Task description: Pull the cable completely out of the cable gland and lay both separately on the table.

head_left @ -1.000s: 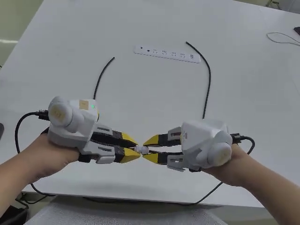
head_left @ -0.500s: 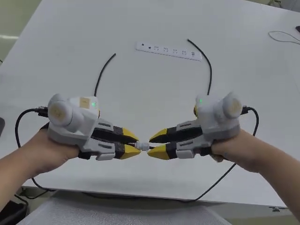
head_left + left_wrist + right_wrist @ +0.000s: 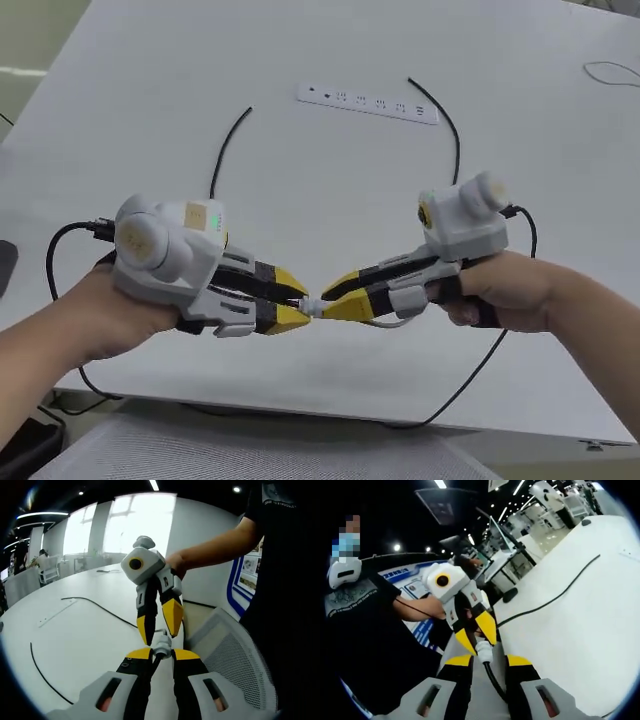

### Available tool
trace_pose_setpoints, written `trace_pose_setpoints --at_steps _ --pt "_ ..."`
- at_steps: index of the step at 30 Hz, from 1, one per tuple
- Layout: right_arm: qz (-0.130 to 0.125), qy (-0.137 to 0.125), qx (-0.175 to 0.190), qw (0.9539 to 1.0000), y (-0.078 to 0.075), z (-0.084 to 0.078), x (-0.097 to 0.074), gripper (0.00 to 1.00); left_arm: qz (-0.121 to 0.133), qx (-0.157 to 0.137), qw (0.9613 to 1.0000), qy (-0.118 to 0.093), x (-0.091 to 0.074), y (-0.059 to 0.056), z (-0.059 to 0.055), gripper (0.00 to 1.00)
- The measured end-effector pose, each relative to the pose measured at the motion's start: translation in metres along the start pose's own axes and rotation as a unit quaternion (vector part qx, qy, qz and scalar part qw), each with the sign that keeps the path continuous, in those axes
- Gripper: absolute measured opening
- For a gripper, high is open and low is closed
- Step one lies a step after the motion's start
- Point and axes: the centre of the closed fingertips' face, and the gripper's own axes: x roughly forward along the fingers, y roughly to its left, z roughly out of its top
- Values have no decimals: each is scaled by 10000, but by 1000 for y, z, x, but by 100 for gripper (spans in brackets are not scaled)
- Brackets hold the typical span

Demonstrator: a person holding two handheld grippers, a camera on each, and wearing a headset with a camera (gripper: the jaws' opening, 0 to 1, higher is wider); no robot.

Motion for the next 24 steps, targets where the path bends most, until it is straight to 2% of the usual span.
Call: trace_pose_setpoints --at_steps 3,7,13,17,21,24 --pt "102 46 37 9999 4 -3 1 19 5 -7 10000 13 1 0 -1 15" --pt "123 61 42 9999 5 -5 3 17 -1 -21 10000 22 2 -1 -1 15" --pt "148 45 67 9999 6 -7 4 9 9 -37 10000 30 4 -1 -1 15" --pt "83 31 -85 9999 8 -7 5 8 0 -124 9999 50 4 -2 -2 15" --pt "-95 60 -435 9990 9 -8 6 8 -19 -239 9997 29 4 -3 -3 15" --pt "-364 133 -1057 9936 8 -9 8 8 -37 -400 9992 -15 3 -4 -6 15"
